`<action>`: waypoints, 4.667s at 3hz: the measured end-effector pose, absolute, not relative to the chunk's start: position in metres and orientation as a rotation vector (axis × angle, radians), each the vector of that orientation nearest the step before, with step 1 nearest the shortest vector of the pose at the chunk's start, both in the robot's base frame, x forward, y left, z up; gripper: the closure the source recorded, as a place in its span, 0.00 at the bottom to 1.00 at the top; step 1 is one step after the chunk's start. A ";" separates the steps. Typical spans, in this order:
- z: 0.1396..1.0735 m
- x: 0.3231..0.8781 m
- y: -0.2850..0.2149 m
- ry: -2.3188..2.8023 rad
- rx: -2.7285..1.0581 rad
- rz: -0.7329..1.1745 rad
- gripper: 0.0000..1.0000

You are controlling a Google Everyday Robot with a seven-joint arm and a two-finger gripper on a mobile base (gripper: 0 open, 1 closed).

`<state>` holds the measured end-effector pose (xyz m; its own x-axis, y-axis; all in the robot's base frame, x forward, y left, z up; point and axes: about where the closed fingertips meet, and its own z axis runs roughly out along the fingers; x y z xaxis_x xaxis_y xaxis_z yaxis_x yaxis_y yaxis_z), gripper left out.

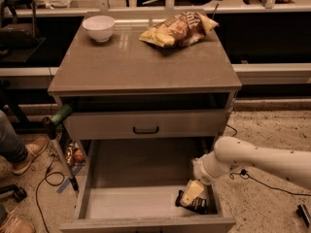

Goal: Pick rxbar chocolate from middle drawer and place on counter

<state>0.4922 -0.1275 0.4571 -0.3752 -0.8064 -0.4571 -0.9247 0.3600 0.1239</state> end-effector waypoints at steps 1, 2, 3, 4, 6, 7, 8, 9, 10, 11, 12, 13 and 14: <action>0.437 0.499 -0.122 2.249 -1.576 0.496 0.00; 0.417 0.508 -0.117 2.195 -1.623 0.475 0.00; 0.387 0.519 -0.115 2.112 -1.693 0.432 0.00; 0.367 0.523 -0.118 2.062 -1.746 0.406 0.00; 0.345 0.518 -0.144 2.020 -1.851 0.362 0.02; 0.344 0.513 -0.151 2.014 -1.886 0.346 0.24; 0.346 0.510 -0.152 1.997 -1.916 0.332 0.47; 0.354 0.510 -0.152 1.997 -1.917 0.332 0.72; 0.357 0.510 -0.152 1.997 -1.917 0.332 0.94; 0.407 0.493 -0.143 1.819 -1.944 0.314 1.00; 0.460 0.479 -0.148 1.684 -1.941 0.266 1.00; 0.519 0.468 -0.159 1.574 -1.934 0.164 1.00; 0.564 0.467 -0.174 1.523 -1.913 0.056 1.00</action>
Offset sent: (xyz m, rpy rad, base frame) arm 0.0312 0.0157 -0.0668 -0.0042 -0.1311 0.1429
